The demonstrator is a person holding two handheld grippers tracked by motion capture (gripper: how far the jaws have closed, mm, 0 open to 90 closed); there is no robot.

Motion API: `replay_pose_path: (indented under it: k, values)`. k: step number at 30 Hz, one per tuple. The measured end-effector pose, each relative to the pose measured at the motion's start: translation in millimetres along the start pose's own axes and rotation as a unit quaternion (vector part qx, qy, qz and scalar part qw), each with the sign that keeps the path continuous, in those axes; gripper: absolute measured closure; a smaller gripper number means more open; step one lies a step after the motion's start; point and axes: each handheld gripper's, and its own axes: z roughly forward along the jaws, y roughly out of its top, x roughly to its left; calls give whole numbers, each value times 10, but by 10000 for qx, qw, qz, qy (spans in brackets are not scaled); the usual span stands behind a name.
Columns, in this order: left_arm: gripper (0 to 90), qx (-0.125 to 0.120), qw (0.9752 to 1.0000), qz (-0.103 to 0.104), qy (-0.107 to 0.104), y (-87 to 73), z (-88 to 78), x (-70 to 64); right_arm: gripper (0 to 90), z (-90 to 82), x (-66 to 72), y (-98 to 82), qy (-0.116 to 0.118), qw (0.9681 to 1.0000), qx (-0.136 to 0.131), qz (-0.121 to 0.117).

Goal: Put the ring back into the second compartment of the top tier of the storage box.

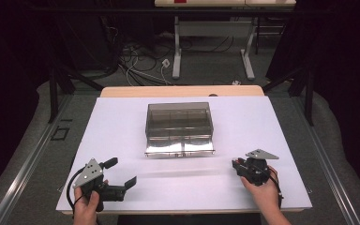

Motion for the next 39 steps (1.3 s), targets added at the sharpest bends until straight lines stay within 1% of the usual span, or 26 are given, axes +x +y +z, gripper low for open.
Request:
replay_pose_path:
  k: [1,2,4,10,12,13,17,18,20,21,27,28,32,33,34,39]
  values:
    - [0,-9,10000,-5,-1,-1,1,0,688,-14,2,6,19,10000,-47,23]
    - [0,-13,10000,-6,3,-1,1,0,689,-24,12,11,33,9999,-52,101]
    - [0,-14,10000,-7,1,-1,1,0,689,-39,11,18,38,9999,-99,125]
    - [0,-52,10000,-28,5,-5,7,0,689,-57,10,27,56,9998,-158,145]
    - [0,-51,10000,-33,7,-6,7,3,689,-61,5,29,59,9998,-175,110]
    - [0,-52,10000,-34,6,-6,7,3,689,-68,10,31,75,9997,-165,152]
    - [0,-48,10000,-32,12,-6,7,5,689,-80,12,39,87,9996,-218,145]
    - [0,-49,10000,-35,12,-7,7,5,689,-88,20,44,112,9995,-219,179]
    - [0,-50,10000,-39,10,-7,7,5,689,-100,27,50,115,9995,-244,153]
    - [0,-53,10000,-43,9,-7,8,6,689,-111,34,59,106,9995,-281,90]
    - [0,-55,10000,-43,12,-7,6,8,690,-145,60,81,114,9995,-297,12]
    - [0,-55,10000,-46,15,-8,6,7,690,-148,60,85,105,9995,-299,-41]
    - [0,-52,10000,-42,13,-7,4,9,690,-170,74,99,106,9995,-286,-72]
    - [0,-17,10000,-35,17,-5,-1,10,689,-175,77,101,129,9995,-288,-55]
    - [0,-46,10000,-44,12,-7,3,10,689,-175,77,101,129,9995,-288,-55]
    - [0,-36,10000,-18,29,-5,-1,12,690,-196,93,107,151,9994,-314,-82]
